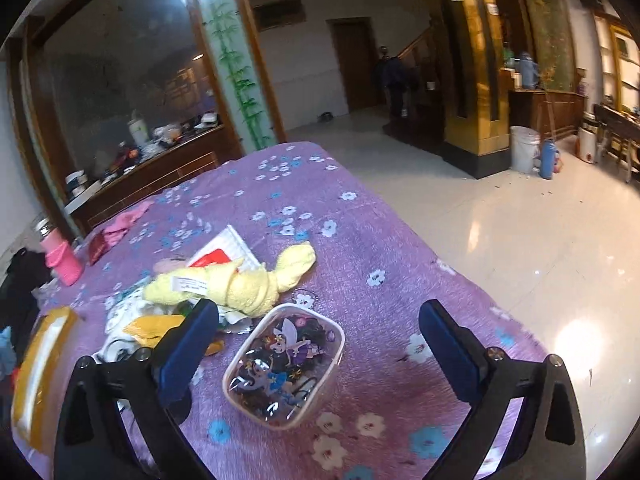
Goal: Organize soft objects
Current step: 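Grasp the blue knitted piece with the left tool while the right tool holds the clear cartoon box, then carry both items into the white foam tray and open both tools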
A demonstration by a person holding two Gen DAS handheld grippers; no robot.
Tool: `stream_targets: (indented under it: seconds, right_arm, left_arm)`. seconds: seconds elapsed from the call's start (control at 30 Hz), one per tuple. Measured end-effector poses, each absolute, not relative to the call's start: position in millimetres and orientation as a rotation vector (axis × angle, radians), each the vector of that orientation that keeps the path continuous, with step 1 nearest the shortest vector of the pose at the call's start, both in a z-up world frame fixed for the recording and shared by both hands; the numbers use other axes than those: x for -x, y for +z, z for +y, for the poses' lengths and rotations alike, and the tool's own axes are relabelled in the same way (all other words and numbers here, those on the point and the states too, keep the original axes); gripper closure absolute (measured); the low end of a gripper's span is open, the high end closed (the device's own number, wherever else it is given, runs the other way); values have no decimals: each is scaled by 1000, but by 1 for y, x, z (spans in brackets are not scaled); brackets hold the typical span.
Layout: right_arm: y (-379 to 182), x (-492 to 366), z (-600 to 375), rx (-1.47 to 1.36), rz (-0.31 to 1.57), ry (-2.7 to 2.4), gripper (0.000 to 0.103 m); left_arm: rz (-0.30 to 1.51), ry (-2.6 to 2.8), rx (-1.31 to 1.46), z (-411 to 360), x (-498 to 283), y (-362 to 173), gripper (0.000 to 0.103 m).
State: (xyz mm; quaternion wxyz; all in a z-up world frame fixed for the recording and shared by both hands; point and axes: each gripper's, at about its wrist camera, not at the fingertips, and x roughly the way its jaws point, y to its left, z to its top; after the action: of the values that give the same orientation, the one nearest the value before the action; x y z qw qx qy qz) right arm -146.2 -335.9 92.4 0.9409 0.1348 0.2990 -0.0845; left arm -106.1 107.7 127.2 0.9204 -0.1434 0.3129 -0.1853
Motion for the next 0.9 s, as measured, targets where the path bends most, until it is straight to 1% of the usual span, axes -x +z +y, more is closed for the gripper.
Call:
stream_targets:
  seconds: [0.13,0.33,0.43,0.47,0.5,0.67,0.8,0.9]
  right_arm:
    - [93,137,-332,-273,744,-73,3]
    - [54,111,-305,-272,904,-111,3]
    - [39,95,-298,-263,949,-145,9]
    - [35,91,-297,-258,965,-162,16]
    - [32,87,-297,-264,972,-168,16]
    - [45,100,-305,-315,930,-167,18]
    - [83,123,-304,-282,838,-179,18]
    - [116,129,-285,-259,787,-106,18]
  left_arm:
    - [617,-383,282,114,113,126,68]
    - [625,-387,287,115,116,117,68]
    - [624,-375,287,121,120,116,68]
    - [622,-366,285,125,121,117,68]
    - [620,-363,285,128,123,117,68]
    - [607,-323,290,149,128,120,68]
    - [610,-304,287,170,126,124,68]
    - [636,-303,296,188,114,126,68]
